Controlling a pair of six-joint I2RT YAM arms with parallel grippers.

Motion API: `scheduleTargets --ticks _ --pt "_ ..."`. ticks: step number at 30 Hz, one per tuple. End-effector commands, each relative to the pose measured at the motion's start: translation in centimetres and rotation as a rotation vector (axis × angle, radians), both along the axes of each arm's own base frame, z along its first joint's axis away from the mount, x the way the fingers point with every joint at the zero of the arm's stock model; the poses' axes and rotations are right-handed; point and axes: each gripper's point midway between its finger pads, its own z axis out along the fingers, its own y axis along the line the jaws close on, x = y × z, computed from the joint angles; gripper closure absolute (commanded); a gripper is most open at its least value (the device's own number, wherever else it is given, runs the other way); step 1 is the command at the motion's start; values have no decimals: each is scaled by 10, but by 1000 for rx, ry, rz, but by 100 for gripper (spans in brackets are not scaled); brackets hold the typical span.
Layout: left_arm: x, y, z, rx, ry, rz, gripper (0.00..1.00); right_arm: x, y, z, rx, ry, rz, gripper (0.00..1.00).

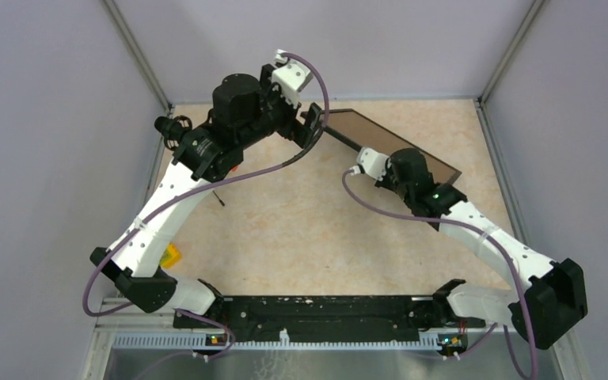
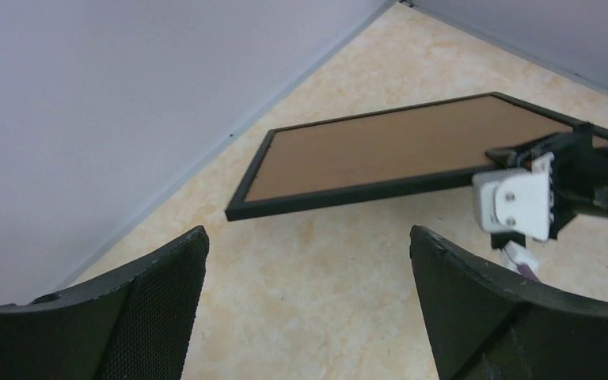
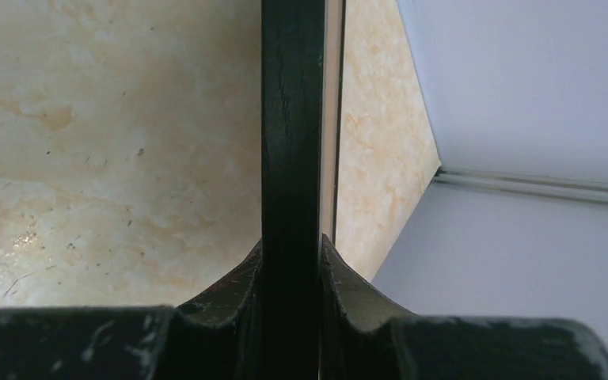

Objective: Take the photo out of the frame
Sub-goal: Turn over the photo frame at the center of the board.

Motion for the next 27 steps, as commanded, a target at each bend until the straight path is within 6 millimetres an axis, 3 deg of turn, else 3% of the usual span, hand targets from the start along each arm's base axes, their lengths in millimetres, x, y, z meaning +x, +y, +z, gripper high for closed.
scheduleTargets --ticks 1,12,16,21,27 --pt "6 20 36 -67 -88 91 1 -9 20 -25 -27 -36 39 100" --pt "15 7 -5 -12 -19 58 1 -51 47 -116 -172 22 95 100" --pt "15 4 -18 5 4 42 1 -66 60 -135 -171 63 127 83" --pt "16 4 -22 14 9 41 1 -81 66 -158 -173 132 146 76" --pt "16 4 -25 20 10 39 1 -96 71 -172 -203 186 189 58"
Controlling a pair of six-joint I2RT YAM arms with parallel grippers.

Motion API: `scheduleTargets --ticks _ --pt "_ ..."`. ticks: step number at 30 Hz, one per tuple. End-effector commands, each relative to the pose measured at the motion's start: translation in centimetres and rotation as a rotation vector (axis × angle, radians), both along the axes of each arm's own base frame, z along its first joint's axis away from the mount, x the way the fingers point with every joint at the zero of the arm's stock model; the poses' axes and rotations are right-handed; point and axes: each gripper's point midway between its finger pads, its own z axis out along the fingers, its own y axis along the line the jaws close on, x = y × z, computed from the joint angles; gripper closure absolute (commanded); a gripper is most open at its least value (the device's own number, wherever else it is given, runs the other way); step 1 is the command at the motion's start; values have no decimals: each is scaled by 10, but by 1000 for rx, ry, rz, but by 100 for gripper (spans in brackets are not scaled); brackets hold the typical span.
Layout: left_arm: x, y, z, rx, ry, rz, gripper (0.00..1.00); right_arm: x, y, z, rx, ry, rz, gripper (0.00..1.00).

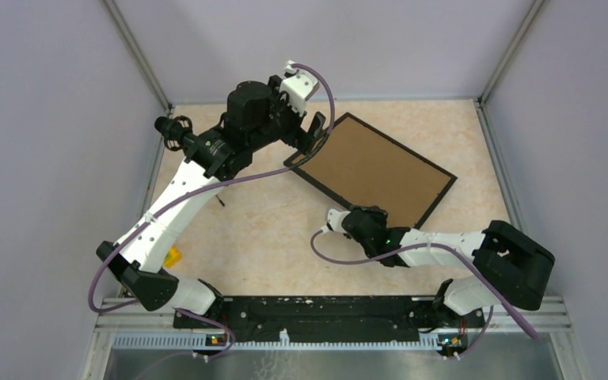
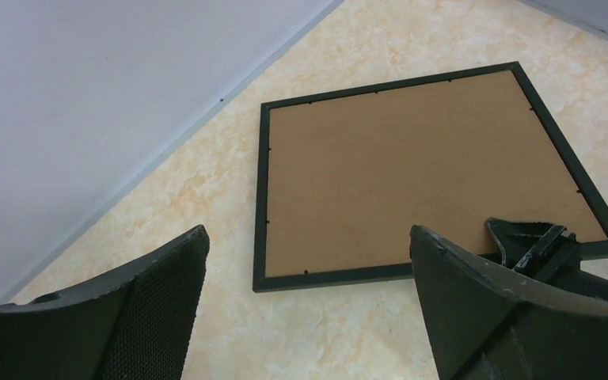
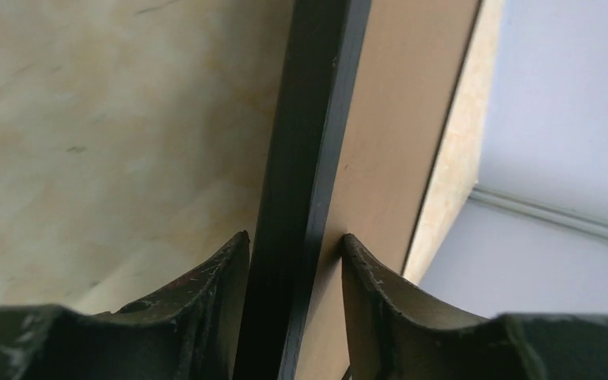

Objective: Take the photo out of the frame
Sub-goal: Turn over the photo frame at the center of the board.

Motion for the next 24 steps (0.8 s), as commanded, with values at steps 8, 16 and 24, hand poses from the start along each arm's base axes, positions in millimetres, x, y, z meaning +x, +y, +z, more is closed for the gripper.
scheduleTargets --ticks 8,16,24 --pt "4 -3 9 -27 -32 -10 1 -44 14 -46 8 266 119 49" --pt "5 -6 5 -12 -27 -23 1 -53 21 -44 30 327 151 18" --pt "21 -15 -24 84 18 -37 1 -52 56 21 364 476 169 2"
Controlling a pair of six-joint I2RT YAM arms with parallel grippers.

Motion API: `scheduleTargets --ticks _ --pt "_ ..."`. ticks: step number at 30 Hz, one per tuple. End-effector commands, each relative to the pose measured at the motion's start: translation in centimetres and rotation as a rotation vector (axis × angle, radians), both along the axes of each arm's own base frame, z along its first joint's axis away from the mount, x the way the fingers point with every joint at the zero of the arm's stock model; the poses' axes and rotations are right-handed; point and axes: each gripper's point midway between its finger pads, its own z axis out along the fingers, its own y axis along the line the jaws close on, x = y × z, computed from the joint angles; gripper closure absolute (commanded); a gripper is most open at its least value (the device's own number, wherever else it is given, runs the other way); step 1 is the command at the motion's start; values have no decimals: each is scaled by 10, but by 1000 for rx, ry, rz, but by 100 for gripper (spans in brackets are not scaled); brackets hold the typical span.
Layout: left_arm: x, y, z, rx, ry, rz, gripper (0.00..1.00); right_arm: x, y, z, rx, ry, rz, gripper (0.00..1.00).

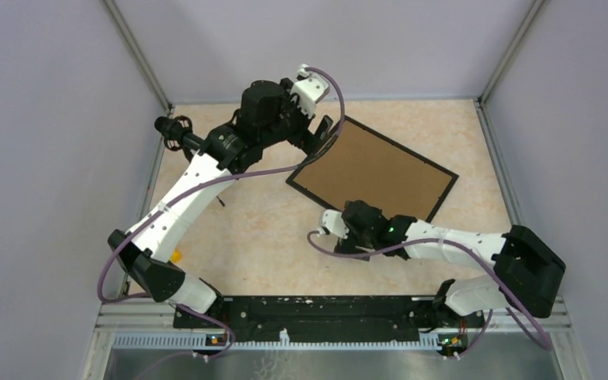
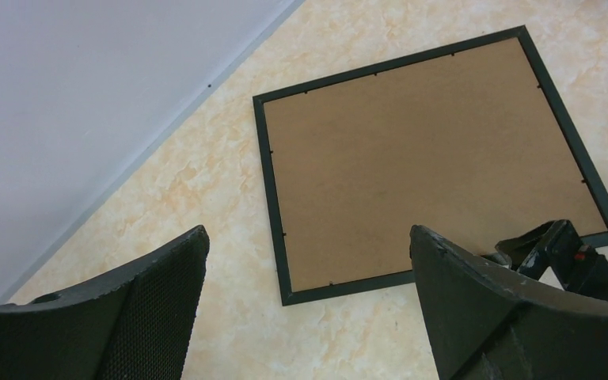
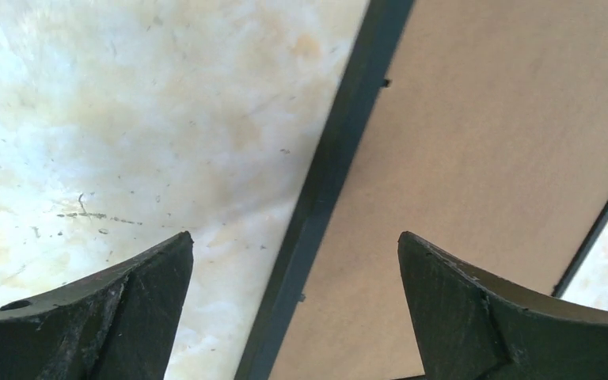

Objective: Take the photo out of the frame
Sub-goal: Turn over the photo frame at the center of the board, then move the distractor to the center of the board.

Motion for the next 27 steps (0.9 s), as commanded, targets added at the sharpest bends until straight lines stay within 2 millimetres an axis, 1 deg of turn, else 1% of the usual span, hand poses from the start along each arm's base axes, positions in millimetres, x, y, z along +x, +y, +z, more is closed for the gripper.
scheduleTargets --ticks 1,3,5,8,11,14,17,19,21,25,27 --pt "16 -9 -12 63 10 -16 1 9 20 55 280 146 -58 2" --pt "27 -13 -30 116 39 2 1 25 10 71 357 160 -111 2" --pt "39 -16 -48 165 54 19 1 40 -5 83 430 177 -169 1" --pt "59 -23 -75 245 50 77 1 63 -36 93 515 196 -271 1" --pt "76 -31 -99 303 61 126 1 87 -72 96 571 195 -382 1" --pt "92 -36 -125 353 62 176 1 113 -112 92 595 187 -518 1" --pt "105 -36 -152 433 51 222 4 134 -143 85 635 212 -622 2" --pt "113 -32 -170 495 34 249 8 145 -161 80 673 233 -678 2" --pt "121 -22 -186 570 -13 294 12 155 -173 75 696 241 -721 3" --pt "136 6 -215 704 -104 375 22 168 -188 69 705 224 -776 5" --pt "141 22 -227 732 -97 403 29 172 -192 69 699 203 -792 5"
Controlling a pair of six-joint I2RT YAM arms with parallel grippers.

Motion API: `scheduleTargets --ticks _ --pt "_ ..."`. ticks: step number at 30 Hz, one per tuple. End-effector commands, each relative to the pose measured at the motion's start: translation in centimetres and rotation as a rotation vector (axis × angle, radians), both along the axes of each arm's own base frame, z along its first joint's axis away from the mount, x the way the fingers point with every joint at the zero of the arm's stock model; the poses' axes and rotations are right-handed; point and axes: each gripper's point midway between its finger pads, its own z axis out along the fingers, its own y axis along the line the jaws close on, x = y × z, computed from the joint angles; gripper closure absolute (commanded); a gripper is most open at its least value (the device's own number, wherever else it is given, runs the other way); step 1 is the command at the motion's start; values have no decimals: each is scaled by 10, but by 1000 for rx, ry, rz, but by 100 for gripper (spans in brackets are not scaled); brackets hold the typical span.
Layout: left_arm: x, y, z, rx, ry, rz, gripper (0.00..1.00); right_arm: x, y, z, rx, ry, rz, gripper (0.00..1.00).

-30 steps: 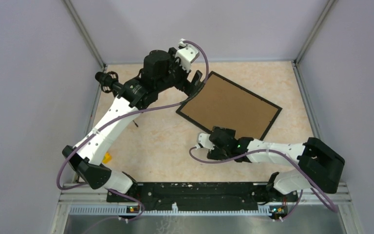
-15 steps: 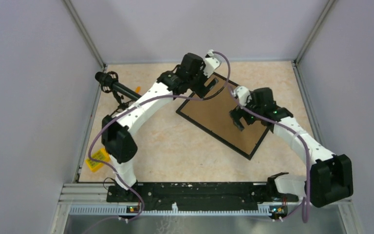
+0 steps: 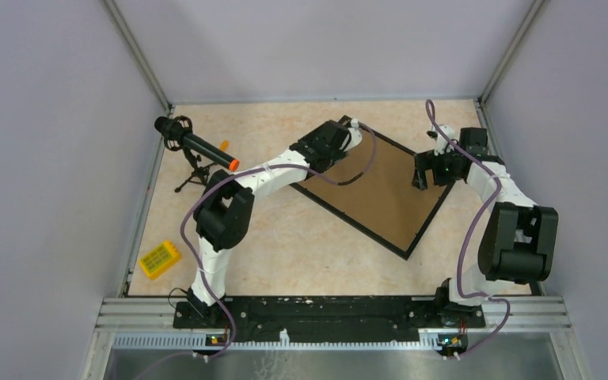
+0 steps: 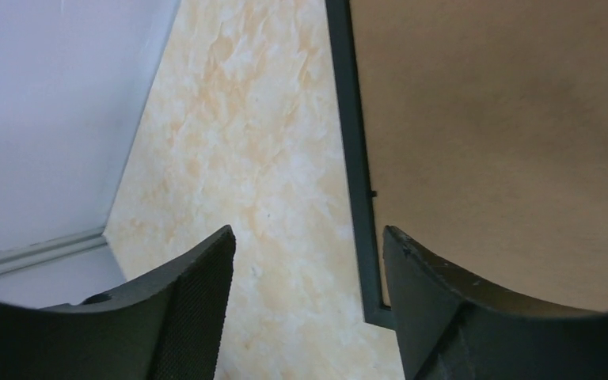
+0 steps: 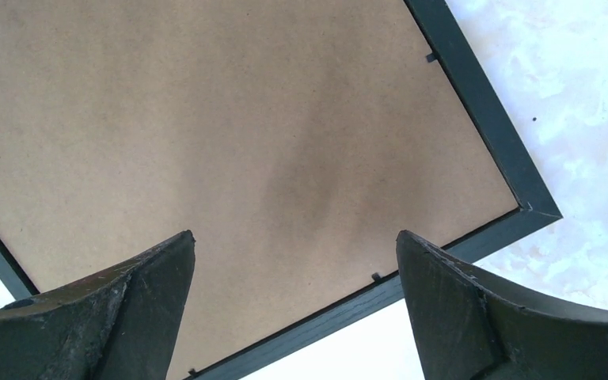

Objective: Take the photo out of the frame
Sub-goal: Move the distractor to the center of the board.

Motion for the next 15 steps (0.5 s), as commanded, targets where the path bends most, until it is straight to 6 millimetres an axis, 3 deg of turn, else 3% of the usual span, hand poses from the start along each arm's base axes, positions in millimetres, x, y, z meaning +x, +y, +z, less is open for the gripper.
scheduleTargets --ticks 1,6,15 --pt "31 39 0 98 -148 105 31 28 -1 26 14 -98 -20 5" --pt "45 81 -24 187 -159 165 48 47 -18 24 -37 -99 -65 8" --pt "58 131 -40 305 -205 237 46 87 -37 3 -16 -68 -95 11"
